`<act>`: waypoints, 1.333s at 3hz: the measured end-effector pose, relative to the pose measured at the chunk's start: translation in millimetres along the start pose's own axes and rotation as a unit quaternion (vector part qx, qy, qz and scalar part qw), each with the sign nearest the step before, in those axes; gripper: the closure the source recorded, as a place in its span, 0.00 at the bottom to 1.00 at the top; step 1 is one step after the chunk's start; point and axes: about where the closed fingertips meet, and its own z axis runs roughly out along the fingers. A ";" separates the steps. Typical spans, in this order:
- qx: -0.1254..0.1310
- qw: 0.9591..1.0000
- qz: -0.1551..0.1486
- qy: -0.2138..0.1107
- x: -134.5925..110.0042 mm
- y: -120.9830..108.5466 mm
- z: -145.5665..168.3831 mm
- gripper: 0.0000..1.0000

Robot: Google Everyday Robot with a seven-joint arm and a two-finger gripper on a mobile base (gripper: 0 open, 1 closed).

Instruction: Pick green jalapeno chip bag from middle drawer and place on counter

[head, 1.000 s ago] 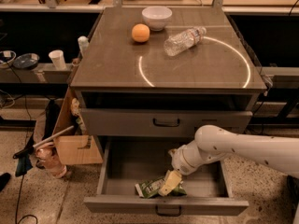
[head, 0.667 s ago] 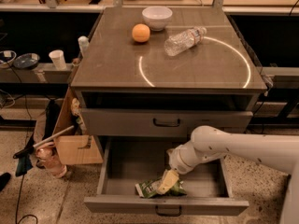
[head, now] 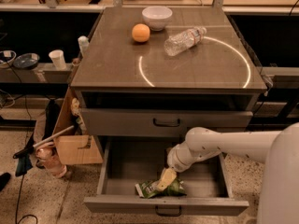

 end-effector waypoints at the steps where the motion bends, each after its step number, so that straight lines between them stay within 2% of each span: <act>1: 0.023 1.000 0.007 0.016 21.4 -26.2 12.9 0.00; 2: 0.023 1.000 0.007 0.017 23.1 -25.7 12.5 0.00; 3: 0.020 0.999 0.019 0.026 46.1 -16.7 3.7 0.00; 4: 0.013 0.999 0.031 0.019 52.2 -15.8 26.2 0.00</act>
Offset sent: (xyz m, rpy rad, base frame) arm 0.0268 -0.0302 -0.0342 -0.0647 -0.0285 -0.0504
